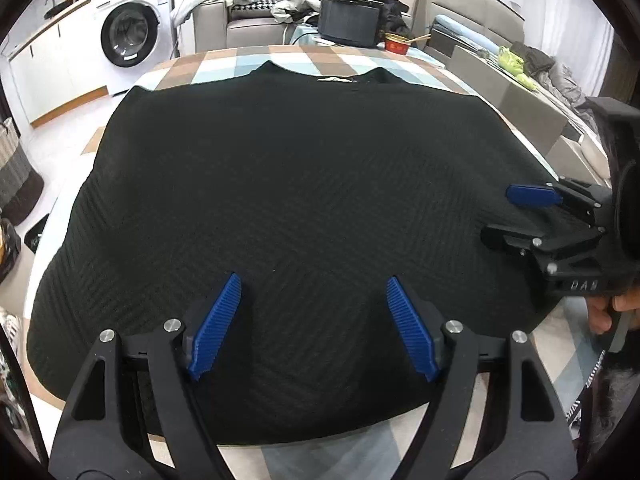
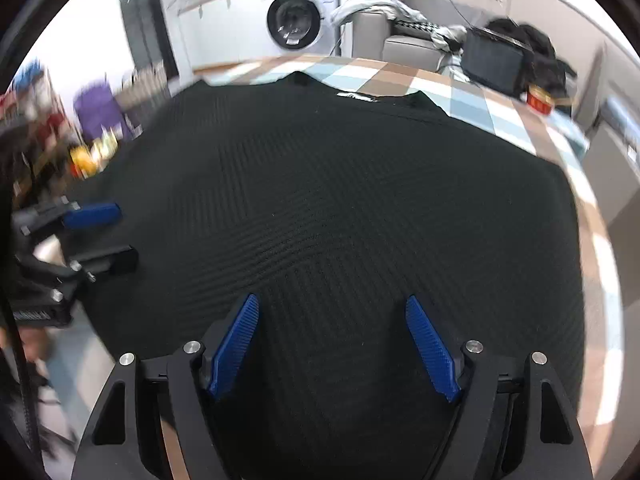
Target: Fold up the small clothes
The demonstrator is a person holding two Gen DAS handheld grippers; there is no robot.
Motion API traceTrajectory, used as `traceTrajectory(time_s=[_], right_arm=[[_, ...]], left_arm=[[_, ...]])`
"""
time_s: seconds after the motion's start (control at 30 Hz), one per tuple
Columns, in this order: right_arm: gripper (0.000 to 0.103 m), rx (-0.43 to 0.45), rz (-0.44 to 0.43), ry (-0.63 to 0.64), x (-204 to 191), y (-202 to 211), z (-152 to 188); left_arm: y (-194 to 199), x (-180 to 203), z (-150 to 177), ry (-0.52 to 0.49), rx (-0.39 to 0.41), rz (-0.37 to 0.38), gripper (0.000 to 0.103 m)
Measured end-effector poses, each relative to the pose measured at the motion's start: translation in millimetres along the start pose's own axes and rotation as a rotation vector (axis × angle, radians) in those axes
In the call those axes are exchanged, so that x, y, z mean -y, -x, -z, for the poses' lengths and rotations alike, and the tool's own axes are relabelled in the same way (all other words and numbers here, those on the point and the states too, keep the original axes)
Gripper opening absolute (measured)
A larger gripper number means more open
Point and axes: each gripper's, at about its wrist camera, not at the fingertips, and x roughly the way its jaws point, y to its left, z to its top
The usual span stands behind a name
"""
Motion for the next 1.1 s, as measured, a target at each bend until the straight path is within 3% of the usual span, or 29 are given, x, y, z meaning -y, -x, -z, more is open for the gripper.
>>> traceTrajectory(time_s=[0.17,0.37,0.5,0.57,0.77,1.1], right_arm=[[0.079,-0.012,0.037,0.067,12,10,14],[0.079,0.002,-0.006,-0.037,52,39,49],[0.079,-0.027,0.101,-0.058,63,43,62],[0.079,-0.016,0.091,-0.086,65,48,62],[0.079,0.024,0.062,-0.060,49,48,41],[0.079,-0.035,-0.003,-0.041,20,-13,-21]], left_arm=[[-1,0,6,-0.050,-0.001,-0.034,0.075],[-5,5,6,-0.072,0.003,-0.054,0.079],[-5,2,7,-0.073,0.004,-0.048,0.079],[-5,1,7,-0.074,0.004,-0.049,0.079],[-6,1,6,-0.076,0.003,-0.049,0.080],[-8,-1,5,-0.080,-0.001,-0.043,0.084]])
